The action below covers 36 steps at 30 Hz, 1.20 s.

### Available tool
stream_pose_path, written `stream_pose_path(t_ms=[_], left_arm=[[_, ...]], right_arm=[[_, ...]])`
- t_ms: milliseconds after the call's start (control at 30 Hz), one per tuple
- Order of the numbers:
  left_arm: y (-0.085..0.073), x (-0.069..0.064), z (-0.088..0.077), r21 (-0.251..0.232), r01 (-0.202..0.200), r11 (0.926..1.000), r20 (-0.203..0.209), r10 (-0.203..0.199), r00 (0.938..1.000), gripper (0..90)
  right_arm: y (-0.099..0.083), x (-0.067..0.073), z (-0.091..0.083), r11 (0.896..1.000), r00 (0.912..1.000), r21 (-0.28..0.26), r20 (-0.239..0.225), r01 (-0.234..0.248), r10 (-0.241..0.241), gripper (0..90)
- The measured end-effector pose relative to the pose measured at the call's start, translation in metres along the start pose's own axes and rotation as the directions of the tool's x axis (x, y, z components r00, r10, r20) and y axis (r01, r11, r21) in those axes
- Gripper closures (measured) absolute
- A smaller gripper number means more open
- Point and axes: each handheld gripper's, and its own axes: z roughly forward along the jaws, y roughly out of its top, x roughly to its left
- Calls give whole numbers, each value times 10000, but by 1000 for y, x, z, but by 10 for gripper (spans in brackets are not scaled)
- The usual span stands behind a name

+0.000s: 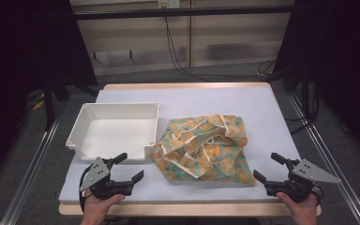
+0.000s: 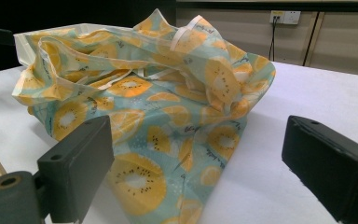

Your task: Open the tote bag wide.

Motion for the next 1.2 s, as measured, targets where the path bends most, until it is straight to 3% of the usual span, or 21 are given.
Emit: stream_pose_path(t_ms=[200, 500, 567, 667, 700, 733, 867, 900, 1000, 1200], left_arm=[[-1, 1, 2, 178, 56, 9998, -86, -54, 9999, 171], [0, -8, 11, 361, -76, 9993, 466, 59, 9989, 245], [2, -10, 10, 410, -342, 9986, 598, 317, 9977, 250], [2, -14, 10, 296, -240, 9993, 682, 219, 9974, 254], [4, -14, 11, 376, -339, 9987, 867, 305, 9958, 257], [4, -16, 13, 266, -118, 9996, 908, 94, 9958, 264], [8, -18, 16, 410, -335, 9986, 1156, 286, 9929, 314], [9, -21, 20, 381, -215, 9990, 1266, 165, 9918, 314], [9, -24, 23, 446, -384, 9983, 1399, 318, 9896, 335], [6, -27, 22, 529, -339, 9980, 1497, 257, 9884, 341]], right_arm=[[0, -1, 1, 10000, 10000, 23, -75, -23, 24, 90], [1, 0, 2, 10000, 9996, 17, -284, 13, -12, 127], [1, 2, 2, 9999, 9993, 119, -359, 53, -49, 143], [2, 3, 3, 10000, 9994, 80, -344, 54, -51, 152], [4, 5, 3, 9999, 9989, 74, -455, 152, -149, 192], [6, 6, 3, 9998, 9984, 14, -527, 201, -200, 201], [10, 9, 6, 9998, 9968, -20, -782, 176, -177, 253], [10, 9, 7, 9998, 9960, -20, -864, 211, -212, 252], [10, 11, 9, 9998, 9950, 20, -977, 195, -192, 255], [7, 13, 9, 9995, 9940, 214, -1073, 250, -226, 255]])
